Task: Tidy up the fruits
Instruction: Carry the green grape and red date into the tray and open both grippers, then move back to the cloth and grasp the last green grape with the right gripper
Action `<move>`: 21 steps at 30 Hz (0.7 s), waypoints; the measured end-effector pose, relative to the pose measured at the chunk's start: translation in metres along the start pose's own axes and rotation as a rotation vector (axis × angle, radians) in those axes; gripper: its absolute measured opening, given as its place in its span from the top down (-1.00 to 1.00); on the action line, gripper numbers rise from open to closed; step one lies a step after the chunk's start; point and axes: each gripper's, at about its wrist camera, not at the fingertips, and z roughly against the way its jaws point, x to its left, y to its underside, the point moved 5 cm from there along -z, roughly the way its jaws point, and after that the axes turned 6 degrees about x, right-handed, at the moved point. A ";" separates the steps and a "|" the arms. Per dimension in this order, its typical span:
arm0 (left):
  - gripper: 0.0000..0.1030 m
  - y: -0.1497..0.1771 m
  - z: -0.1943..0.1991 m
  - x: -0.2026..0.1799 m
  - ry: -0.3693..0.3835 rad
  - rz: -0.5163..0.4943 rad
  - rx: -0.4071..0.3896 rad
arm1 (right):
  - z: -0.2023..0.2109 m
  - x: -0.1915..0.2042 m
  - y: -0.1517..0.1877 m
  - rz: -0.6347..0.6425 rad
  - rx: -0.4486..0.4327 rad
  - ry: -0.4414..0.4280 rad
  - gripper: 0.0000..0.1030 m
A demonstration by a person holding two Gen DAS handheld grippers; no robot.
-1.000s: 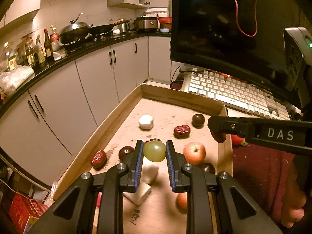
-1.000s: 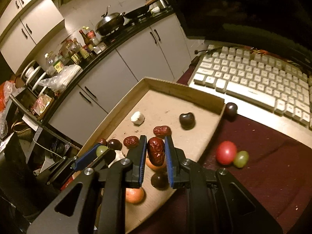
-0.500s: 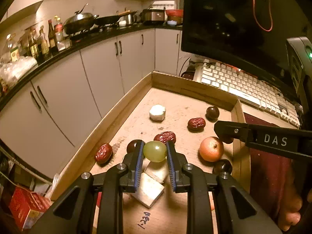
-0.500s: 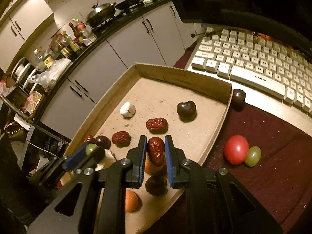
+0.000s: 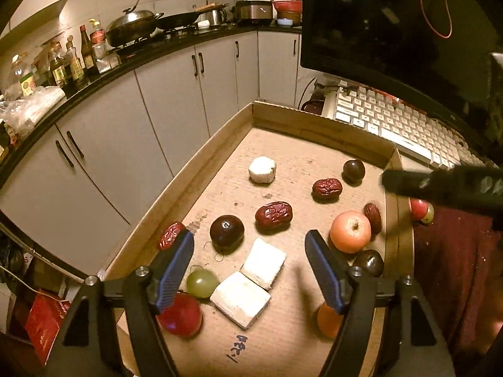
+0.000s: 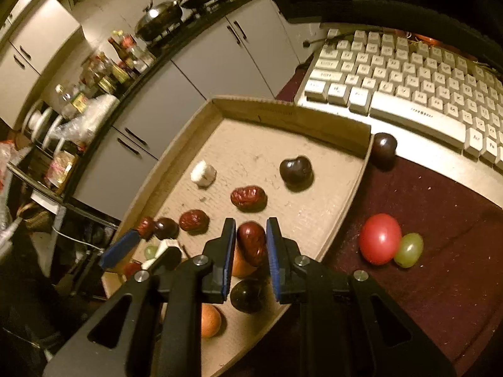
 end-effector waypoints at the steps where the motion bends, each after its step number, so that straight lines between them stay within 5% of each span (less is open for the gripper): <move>1: -0.43 0.001 0.001 -0.001 0.001 -0.002 0.000 | 0.004 -0.002 -0.001 -0.005 -0.008 -0.010 0.57; 10: -0.45 0.003 0.022 -0.033 0.050 -0.063 -0.047 | 0.060 -0.059 0.002 -0.076 -0.118 0.060 0.56; 16: -0.45 0.008 0.033 -0.060 0.096 -0.136 -0.061 | 0.059 -0.090 0.014 -0.119 -0.088 0.096 0.56; 21: -0.45 0.017 0.040 -0.071 0.192 -0.141 -0.031 | 0.049 -0.090 0.028 -0.028 -0.049 0.155 0.56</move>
